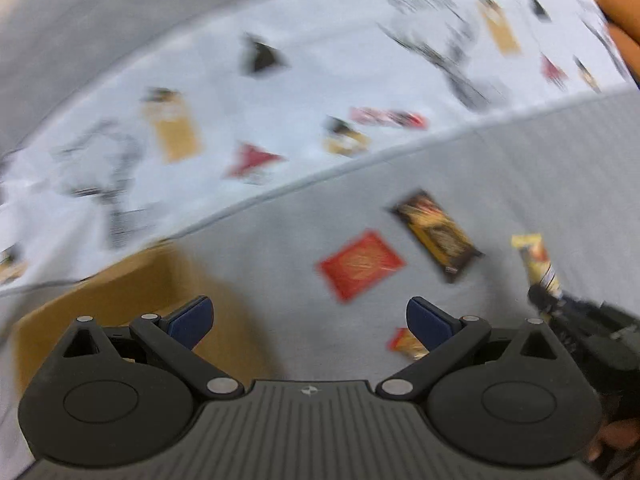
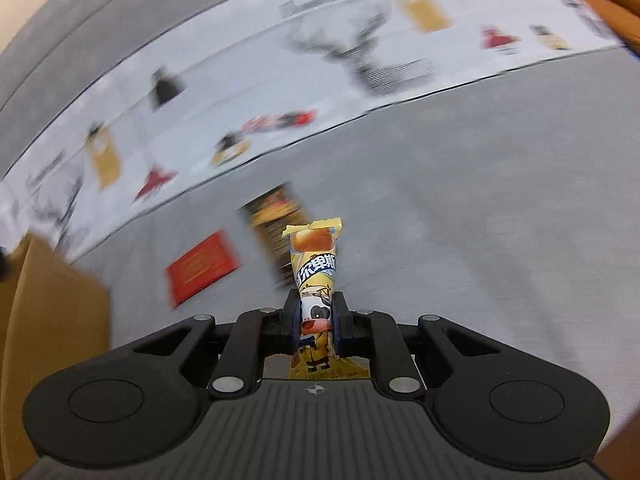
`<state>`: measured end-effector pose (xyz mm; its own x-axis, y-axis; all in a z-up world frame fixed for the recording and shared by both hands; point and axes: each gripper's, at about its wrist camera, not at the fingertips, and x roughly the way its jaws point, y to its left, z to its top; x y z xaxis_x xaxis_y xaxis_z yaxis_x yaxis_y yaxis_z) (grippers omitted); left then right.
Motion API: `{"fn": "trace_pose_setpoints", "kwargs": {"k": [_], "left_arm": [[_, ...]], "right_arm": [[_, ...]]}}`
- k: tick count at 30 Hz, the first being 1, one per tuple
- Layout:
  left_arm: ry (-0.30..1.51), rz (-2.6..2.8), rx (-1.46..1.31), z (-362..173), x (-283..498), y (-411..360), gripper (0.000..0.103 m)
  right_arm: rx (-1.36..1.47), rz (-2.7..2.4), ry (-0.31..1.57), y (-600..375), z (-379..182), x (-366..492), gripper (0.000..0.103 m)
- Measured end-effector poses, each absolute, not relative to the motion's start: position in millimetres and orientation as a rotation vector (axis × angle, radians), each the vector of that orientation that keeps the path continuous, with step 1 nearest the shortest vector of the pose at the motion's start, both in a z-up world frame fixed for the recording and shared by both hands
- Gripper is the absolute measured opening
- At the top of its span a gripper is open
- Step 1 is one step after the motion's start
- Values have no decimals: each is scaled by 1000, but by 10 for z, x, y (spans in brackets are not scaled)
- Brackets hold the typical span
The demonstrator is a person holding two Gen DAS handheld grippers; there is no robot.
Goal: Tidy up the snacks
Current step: 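Grasp the red packet with the left tool while the right grasps the yellow candy, then carry the red packet and yellow candy over the box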
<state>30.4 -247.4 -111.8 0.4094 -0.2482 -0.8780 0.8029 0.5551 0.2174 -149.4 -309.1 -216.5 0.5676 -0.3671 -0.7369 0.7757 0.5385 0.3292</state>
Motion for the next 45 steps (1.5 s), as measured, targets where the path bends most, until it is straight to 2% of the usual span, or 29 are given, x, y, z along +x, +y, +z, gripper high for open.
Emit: {"fn": "trace_pose_setpoints", "kwargs": {"k": [6, 9, 13, 19, 22, 23, 24, 25, 30, 34, 41, 45], "left_arm": [[1070, -830, 890, -2108, 696, -3228, 103], [1193, -745, 879, -2490, 979, -3376, 103], [1320, -778, 754, -2652, 1294, -3369, 103], [1239, -818, 781, -2644, 1238, -3337, 103], [1202, -816, 757, -2598, 1171, -3266, 97], [1193, -816, 733, -2540, 1113, -3222, 83], [1174, -818, 712, -2460, 1054, -3184, 56], [1164, -815, 702, -2401, 1015, -3165, 49], [1127, -770, 675, -2168, 858, -2985, 49], [1055, -796, 632, -1760, 648, -2775, 49], [946, -825, 535, -1013, 126, -2159, 49], [942, -828, 498, -735, -184, -1705, 49]], "right_arm": [[773, -857, 707, -3534, -2343, -1878, 16], [839, -857, 694, -3644, -2388, -1986, 16], [817, -823, 683, -3588, -2361, -2030, 17], [852, -821, 690, -3638, -2438, -2073, 17], [862, -825, 698, -3658, -2488, -2050, 17], [861, -829, 700, -3658, -2496, -2052, 17], [860, -832, 703, -3656, -2501, -2058, 17], [863, -834, 704, -3656, -2506, -2064, 17], [845, -837, 702, -3616, -2453, -2084, 17], [807, -830, 677, -3523, -2291, -2097, 17], [739, -773, 607, -3208, -1793, -2195, 17], [691, -707, 570, -2858, -1424, -2262, 17]]}}
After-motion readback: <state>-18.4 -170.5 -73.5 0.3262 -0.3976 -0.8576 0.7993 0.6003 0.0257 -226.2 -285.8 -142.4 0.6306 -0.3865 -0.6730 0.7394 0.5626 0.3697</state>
